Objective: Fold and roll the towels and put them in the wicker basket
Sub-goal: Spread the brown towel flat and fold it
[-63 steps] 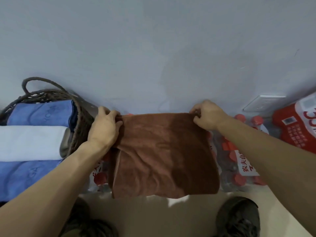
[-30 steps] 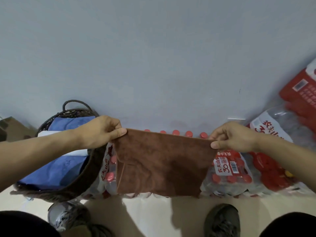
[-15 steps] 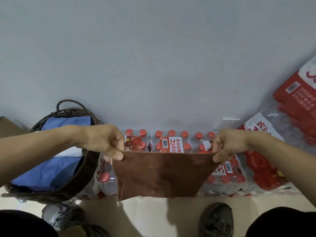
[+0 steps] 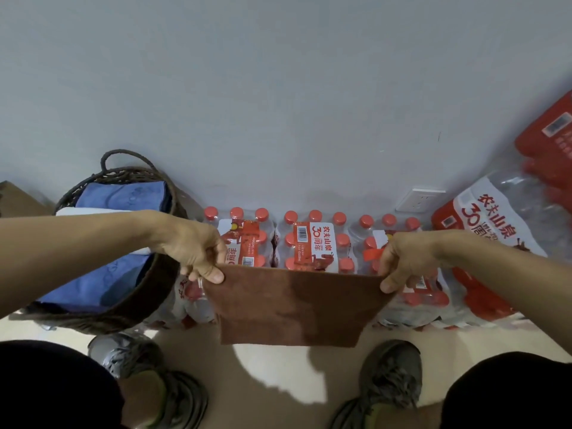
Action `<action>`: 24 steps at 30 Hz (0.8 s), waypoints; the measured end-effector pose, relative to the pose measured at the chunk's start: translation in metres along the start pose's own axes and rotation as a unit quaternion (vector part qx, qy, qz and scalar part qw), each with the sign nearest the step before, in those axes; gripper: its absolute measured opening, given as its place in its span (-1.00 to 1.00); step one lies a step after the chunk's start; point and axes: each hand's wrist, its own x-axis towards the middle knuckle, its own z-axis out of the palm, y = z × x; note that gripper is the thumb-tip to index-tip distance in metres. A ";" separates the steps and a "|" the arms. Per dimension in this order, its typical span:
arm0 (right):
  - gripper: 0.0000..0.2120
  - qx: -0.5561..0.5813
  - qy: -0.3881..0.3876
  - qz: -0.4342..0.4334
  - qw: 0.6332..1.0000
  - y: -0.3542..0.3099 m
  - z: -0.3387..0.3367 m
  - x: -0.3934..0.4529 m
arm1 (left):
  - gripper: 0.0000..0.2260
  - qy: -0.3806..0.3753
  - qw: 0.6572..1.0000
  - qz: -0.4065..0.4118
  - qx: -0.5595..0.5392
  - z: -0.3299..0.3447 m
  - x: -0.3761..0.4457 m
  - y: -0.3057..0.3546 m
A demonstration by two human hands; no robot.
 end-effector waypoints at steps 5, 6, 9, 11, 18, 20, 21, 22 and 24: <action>-0.90 0.160 0.117 0.003 0.980 -0.004 -0.001 0.026 | -0.88 0.057 0.978 -0.033 -0.197 -0.001 0.020 -0.016; -0.87 0.234 0.131 0.011 0.963 -0.008 -0.001 0.032 | -0.89 0.081 0.959 -0.043 -0.267 0.001 0.025 -0.017; -0.78 0.490 0.161 0.013 0.857 -0.021 -0.003 0.052 | -0.90 0.168 0.882 -0.049 -0.437 0.005 0.043 -0.017; -0.68 0.584 0.188 -0.003 0.790 -0.028 -0.008 0.064 | -0.89 0.232 0.848 -0.044 -0.475 0.000 0.055 -0.015; -0.76 0.586 0.282 -0.016 0.759 -0.034 -0.017 0.097 | -0.95 0.354 0.848 -0.068 -0.389 -0.015 0.084 -0.006; -0.68 0.510 0.296 -0.018 0.808 -0.031 -0.015 0.102 | -0.63 0.312 0.913 -0.067 -0.254 -0.014 0.088 -0.010; -0.60 0.452 0.306 -0.020 0.838 -0.030 -0.013 0.103 | -0.48 0.287 0.944 -0.056 -0.155 -0.012 0.087 -0.012; -0.57 0.385 0.328 -0.024 0.863 -0.029 -0.010 0.102 | -0.40 0.281 0.957 -0.036 -0.058 -0.008 0.087 -0.013; -0.70 0.273 0.365 -0.041 0.889 -0.028 0.000 0.096 | -0.41 0.294 0.954 0.021 0.057 0.007 0.082 -0.010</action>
